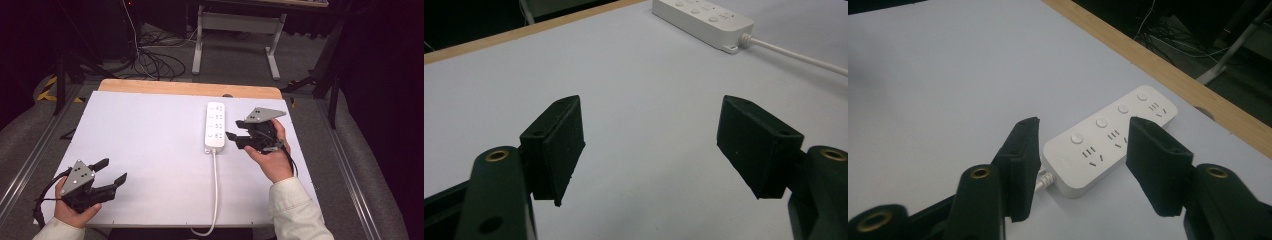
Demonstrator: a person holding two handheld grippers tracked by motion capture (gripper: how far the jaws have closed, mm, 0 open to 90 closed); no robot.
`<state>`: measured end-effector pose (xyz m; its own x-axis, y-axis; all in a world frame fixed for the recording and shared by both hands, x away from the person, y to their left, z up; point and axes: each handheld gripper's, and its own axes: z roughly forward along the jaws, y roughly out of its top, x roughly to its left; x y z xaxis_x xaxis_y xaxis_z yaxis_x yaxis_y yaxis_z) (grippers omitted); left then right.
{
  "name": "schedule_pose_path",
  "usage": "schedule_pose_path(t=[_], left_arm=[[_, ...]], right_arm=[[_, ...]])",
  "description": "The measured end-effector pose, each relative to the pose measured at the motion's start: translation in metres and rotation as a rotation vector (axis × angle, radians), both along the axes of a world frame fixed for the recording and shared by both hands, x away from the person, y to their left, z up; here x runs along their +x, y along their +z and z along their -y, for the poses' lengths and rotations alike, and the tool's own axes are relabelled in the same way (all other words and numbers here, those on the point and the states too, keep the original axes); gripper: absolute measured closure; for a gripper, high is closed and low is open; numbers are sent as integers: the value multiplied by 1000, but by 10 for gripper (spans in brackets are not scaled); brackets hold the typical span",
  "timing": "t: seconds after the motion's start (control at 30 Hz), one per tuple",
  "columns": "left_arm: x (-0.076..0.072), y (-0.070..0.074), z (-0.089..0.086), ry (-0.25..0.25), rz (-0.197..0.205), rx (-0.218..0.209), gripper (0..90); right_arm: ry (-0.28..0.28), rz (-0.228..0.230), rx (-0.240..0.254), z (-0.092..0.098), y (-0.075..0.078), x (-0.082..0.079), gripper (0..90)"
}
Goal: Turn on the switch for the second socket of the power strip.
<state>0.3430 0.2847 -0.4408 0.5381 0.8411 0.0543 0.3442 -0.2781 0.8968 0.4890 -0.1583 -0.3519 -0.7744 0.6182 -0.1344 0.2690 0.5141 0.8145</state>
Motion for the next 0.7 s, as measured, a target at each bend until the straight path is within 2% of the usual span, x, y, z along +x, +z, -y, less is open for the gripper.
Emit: schedule_pose_path(t=[0.23, 0.3, 0.33, 0.4, 0.47, 0.63, 0.7], left_arm=[[0, 0, 0, -2, -1, 3, 275], [1, 0, 0, -1, -2, 3, 275], [1, 0, 0, -2, -4, 1, 276], [1, -1, 0, -1, -3, 2, 276], [1, -1, 0, -3, -4, 4, 277], [2, -1, -1, -3, -2, 9, 278], [1, -1, -1, -3, -7, 2, 278]], right_arm=[[0, -22, 3, -6, -2, 16, 643], [1, -31, 2, -8, -3, 20, 758], [6, -41, 3, -10, -5, 25, 871], [3, -48, 7, -11, -7, 28, 900], [-4, -46, 6, -14, -9, 33, 900], [-39, -76, 12, -20, -19, 50, 900], [-46, -66, 10, -21, -23, 55, 900]])
